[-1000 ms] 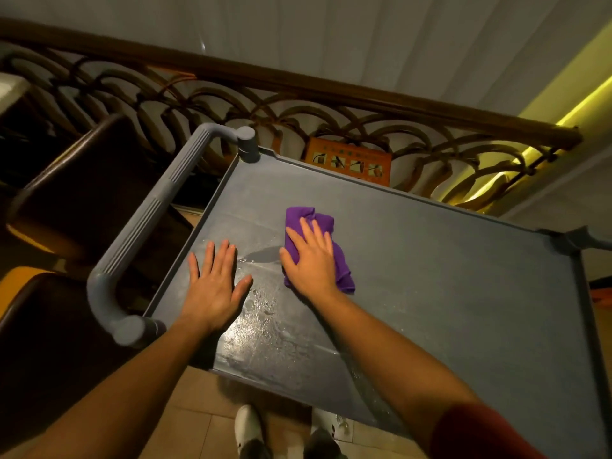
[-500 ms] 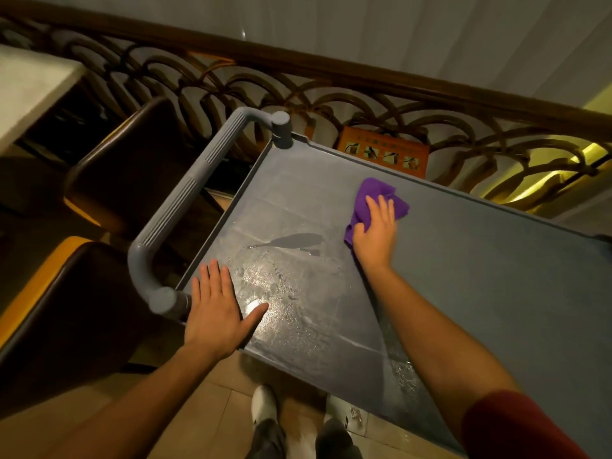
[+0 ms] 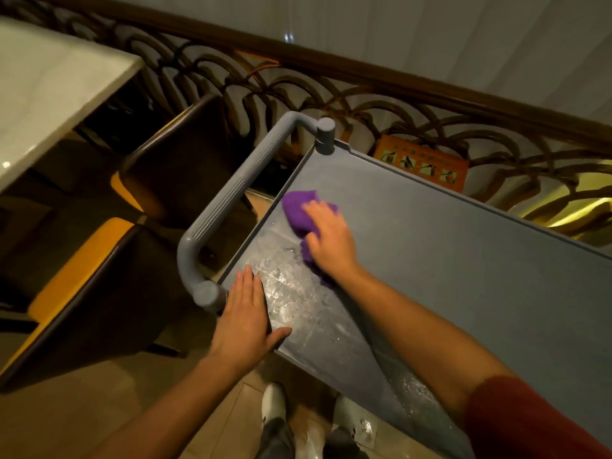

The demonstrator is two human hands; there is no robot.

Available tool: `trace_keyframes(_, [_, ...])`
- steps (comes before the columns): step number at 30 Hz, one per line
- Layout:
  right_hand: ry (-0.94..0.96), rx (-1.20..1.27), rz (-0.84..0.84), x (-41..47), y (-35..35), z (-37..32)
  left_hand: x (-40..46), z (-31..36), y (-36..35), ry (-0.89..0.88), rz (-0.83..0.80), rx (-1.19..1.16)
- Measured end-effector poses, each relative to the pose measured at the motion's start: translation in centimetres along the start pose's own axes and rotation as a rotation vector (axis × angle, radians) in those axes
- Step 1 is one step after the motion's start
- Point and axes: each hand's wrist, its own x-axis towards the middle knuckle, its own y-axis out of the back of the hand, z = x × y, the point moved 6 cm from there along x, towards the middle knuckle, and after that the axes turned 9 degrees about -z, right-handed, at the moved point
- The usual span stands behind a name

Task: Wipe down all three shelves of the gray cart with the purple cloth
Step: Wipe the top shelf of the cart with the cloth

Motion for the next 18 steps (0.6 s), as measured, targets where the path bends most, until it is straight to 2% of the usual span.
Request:
trace_keyframes(2, [-0.122, -0.112, 0.063, 1.5, 3.2, 2.9, -1.5, -0.1, 0.1, -0.025, 0.107, 0.025])
trace_keyframes(4, [-0.228, -0.247, 0.003, 2.6, 4.5, 4.6, -2.8, -0.5, 0.3, -0.010, 0.262, 0.050])
trace_keyframes(5, [-0.277, -0.239, -0.039, 3.0, 4.2, 4.8, -3.2, -0.8, 0.2, 0.034, 0.285, 0.053])
trace_keyframes(7, [-0.300, -0.123, -0.089, 3.1, 2.3, 3.3, -3.6, -0.8, -0.8, 0.131, 0.229, 0.036])
trace_keyframes(11, [-0.134, 0.177, -0.052, 2.0, -1.6, -1.1, -2.8, -0.5, -3.5, 0.177, 0.108, -0.119])
trace_keyframes(14, [0.085, 0.195, -0.192, 0.1, -3.4, -2.5, -2.3, -1.1, -3.9, 0.172, 0.062, -0.111])
trace_keyframes(18, [0.235, 0.133, -0.392, -3.3, -2.7, -2.2, -2.4, -1.1, -3.8, 0.140, 0.088, -0.133])
